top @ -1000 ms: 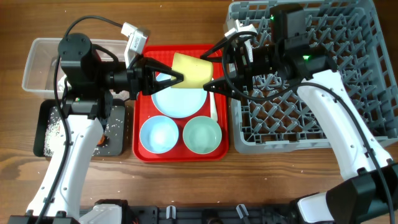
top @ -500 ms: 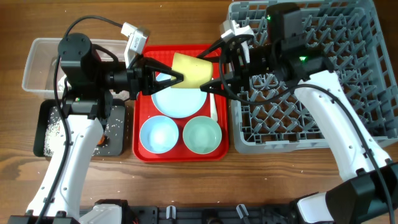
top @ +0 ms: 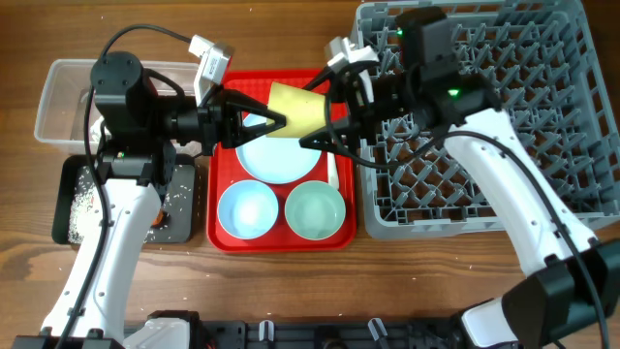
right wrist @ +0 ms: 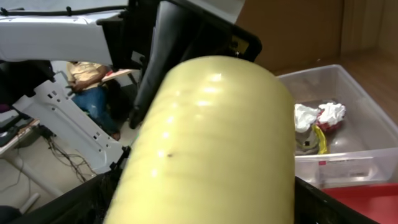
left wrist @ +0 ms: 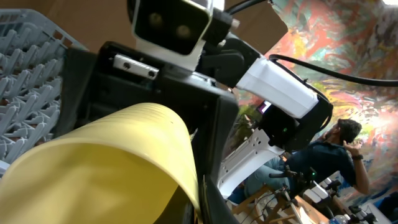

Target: Sort waste into correct bins and load items into the dishwasher rack

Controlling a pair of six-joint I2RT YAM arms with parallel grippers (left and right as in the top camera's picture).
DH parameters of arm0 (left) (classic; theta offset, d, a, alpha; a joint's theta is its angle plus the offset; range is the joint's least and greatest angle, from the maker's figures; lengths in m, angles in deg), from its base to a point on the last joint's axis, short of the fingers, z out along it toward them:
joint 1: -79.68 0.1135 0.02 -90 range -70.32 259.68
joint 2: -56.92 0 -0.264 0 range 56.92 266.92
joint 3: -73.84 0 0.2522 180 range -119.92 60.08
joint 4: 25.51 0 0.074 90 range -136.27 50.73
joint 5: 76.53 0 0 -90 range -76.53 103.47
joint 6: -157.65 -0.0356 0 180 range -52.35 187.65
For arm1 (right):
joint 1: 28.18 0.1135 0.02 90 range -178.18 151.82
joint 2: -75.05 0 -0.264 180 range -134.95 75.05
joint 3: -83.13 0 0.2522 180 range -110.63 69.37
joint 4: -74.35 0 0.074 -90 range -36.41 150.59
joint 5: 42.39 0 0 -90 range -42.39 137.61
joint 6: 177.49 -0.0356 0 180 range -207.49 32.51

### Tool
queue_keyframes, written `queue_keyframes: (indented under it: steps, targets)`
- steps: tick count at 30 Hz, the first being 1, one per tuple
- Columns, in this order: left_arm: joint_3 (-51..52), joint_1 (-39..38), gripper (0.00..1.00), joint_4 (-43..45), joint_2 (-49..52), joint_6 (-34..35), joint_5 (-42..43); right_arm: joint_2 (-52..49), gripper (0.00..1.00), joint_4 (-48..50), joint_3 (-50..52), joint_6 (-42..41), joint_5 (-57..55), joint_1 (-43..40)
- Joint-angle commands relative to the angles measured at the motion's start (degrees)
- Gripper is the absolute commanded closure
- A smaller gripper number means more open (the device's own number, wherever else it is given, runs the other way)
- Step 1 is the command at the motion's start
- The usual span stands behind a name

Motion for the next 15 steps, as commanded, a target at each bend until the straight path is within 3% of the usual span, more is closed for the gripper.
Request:
queue_keyframes:
  steps: [1,6,15]
  targets:
    - [-0.7,-0.1,0.96,0.2,0.0,0.3,1.0,-0.7,0.13,0.5,0.0,-0.1,0.4,0.3]
    - [-0.7,-0.1,0.96,0.2,0.0,0.3,1.0,-0.7,0.23,1.2,0.0,-0.1,0.7,0.3]
    - [-0.7,-0.1,0.96,0.2,0.0,0.3,1.0,-0.7,0.24,5.0,0.0,-3.5,3.2,0.3]
